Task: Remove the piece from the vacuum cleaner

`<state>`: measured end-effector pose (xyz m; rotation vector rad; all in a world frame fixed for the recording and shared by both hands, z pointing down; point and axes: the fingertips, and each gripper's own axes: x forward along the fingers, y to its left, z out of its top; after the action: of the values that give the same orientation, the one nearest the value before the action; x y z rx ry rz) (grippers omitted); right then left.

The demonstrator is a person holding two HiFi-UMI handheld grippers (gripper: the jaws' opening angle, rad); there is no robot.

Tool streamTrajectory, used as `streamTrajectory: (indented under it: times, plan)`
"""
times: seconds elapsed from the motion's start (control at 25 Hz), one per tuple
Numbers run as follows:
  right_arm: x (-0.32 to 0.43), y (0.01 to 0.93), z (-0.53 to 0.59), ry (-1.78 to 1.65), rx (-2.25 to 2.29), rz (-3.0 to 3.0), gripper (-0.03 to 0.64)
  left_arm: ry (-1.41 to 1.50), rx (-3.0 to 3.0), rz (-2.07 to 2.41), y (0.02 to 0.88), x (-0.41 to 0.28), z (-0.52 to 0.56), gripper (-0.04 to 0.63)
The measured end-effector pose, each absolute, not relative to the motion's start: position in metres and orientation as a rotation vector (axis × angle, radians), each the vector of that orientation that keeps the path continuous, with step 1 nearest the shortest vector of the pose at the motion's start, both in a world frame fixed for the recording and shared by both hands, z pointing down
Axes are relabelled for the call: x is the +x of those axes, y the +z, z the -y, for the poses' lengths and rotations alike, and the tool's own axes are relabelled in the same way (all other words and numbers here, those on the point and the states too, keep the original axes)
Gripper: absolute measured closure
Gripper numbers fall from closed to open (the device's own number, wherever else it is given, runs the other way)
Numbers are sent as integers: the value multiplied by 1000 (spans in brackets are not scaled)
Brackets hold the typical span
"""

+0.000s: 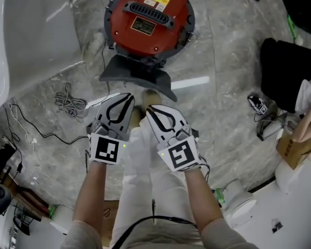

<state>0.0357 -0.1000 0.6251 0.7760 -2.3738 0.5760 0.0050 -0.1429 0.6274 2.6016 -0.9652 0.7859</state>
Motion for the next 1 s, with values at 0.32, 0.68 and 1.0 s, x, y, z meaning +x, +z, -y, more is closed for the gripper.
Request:
streamTrajectory:
  times: [0.32,0.68,1.0]
  plan:
    - [54,655,129,457,774,2215,522,1314,2763,905,659,-18,156,518]
    - [57,689,134,470,697,2131,432,1597,2802,626,684,-22,172,388]
    - [56,707,142,430,657,2117,413,1683,2787,376,709,-8,172,350]
